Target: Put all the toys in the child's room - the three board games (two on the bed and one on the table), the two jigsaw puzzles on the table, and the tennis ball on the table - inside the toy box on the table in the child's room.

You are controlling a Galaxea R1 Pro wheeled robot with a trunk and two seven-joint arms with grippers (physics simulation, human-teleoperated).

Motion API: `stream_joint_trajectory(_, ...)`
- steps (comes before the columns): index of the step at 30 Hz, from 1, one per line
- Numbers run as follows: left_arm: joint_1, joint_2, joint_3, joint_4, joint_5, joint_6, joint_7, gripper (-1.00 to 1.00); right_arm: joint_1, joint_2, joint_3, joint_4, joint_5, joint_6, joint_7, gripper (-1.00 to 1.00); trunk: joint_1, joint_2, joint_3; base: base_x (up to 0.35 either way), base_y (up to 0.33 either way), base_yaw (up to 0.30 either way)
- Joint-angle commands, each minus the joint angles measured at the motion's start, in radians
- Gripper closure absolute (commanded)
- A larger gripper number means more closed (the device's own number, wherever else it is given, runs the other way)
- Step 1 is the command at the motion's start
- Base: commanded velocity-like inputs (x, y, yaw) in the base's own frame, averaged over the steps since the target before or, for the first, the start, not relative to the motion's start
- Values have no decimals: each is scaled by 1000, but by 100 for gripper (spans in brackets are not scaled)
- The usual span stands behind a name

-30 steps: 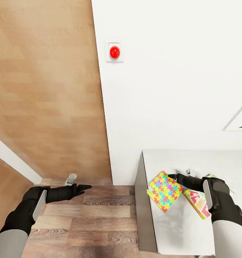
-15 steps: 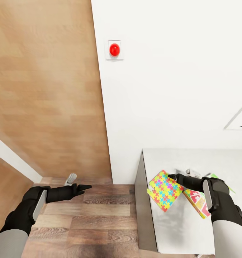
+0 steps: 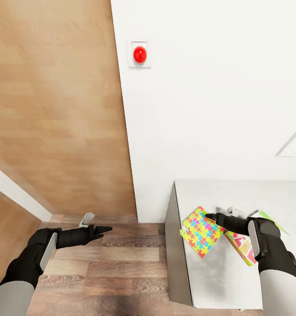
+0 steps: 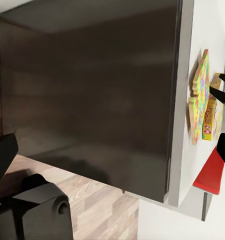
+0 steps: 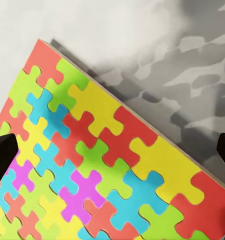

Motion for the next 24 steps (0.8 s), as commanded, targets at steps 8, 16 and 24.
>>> stream_joint_trajectory(8, -1, 0, 0, 0, 4, 6, -1, -100, -1, 0, -2, -1, 5, 4, 6, -100, 1, -2, -4, 0, 0, 0)
stream_joint_trajectory(16, -1, 0, 0, 0, 3, 6, -1, -100, -1, 1, -2, -1, 5, 2, 6, -100, 1, -2, -4, 0, 55, 0)
stream_joint_trajectory(24, -1, 0, 0, 0, 3, 6, -1, -100, -1, 2, -2, -1, 5, 1, 6, -100, 1, -2, -4, 0, 78, 0)
